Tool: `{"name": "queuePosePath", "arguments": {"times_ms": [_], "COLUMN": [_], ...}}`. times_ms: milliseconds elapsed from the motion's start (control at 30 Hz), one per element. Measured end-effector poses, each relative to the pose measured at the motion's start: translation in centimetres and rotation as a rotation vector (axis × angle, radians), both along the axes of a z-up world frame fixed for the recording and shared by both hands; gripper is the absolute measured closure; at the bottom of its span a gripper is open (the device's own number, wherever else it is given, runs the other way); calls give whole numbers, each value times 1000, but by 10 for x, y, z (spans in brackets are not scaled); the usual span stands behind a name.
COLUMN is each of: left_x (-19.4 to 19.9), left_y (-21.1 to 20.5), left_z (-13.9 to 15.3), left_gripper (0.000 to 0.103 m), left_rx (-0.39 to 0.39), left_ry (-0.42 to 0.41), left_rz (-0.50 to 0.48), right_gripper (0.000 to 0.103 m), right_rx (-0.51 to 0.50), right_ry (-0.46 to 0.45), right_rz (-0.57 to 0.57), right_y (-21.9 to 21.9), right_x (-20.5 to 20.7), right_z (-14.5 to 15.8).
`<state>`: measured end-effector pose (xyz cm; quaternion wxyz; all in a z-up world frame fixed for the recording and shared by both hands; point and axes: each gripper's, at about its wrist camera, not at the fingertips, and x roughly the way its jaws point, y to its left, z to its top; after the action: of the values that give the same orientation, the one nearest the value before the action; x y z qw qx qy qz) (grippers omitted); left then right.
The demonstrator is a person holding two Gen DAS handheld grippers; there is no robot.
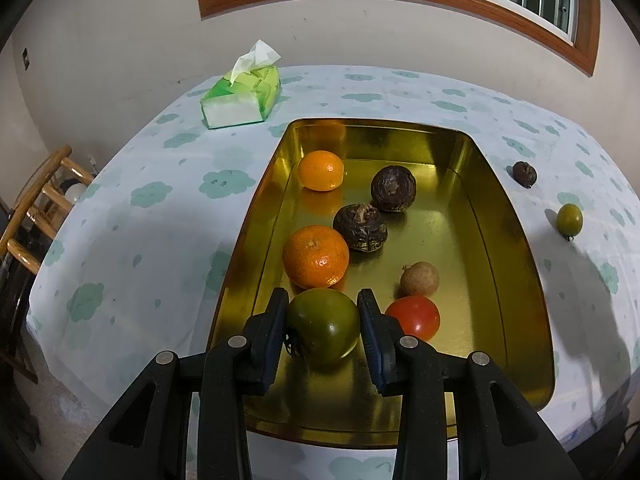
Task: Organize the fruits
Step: 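Lower the dark green tomato into the tray and open the left gripper, then carry the orange into the tray and open the right gripper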
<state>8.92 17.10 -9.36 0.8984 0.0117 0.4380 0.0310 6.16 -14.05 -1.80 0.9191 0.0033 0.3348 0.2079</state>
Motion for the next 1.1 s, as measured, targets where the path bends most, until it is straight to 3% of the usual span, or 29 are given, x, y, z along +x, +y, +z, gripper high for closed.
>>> {"name": "queuePosePath", "arguments": {"times_ms": [267, 400, 600, 1100], "left_x": [-2, -6, -8, -10], "left_y": [-7, -9, -8, -6], "left_z": [3, 13, 24, 26], "left_gripper": [63, 44, 42, 38], "left_rx": [31, 56, 79, 81], "left_ry": [-25, -70, -107, -101], "left_rz": [-9, -6, -1, 22], "right_gripper": [68, 68, 68, 68], "right_rx": [2, -1, -4, -3], "right_ry": [6, 5, -4, -31], "right_rz": [26, 45, 85, 281], "right_y": [11, 18, 33, 113], "right_x": [0, 0, 3, 23], "right_z": [0, 1, 7, 16]}}
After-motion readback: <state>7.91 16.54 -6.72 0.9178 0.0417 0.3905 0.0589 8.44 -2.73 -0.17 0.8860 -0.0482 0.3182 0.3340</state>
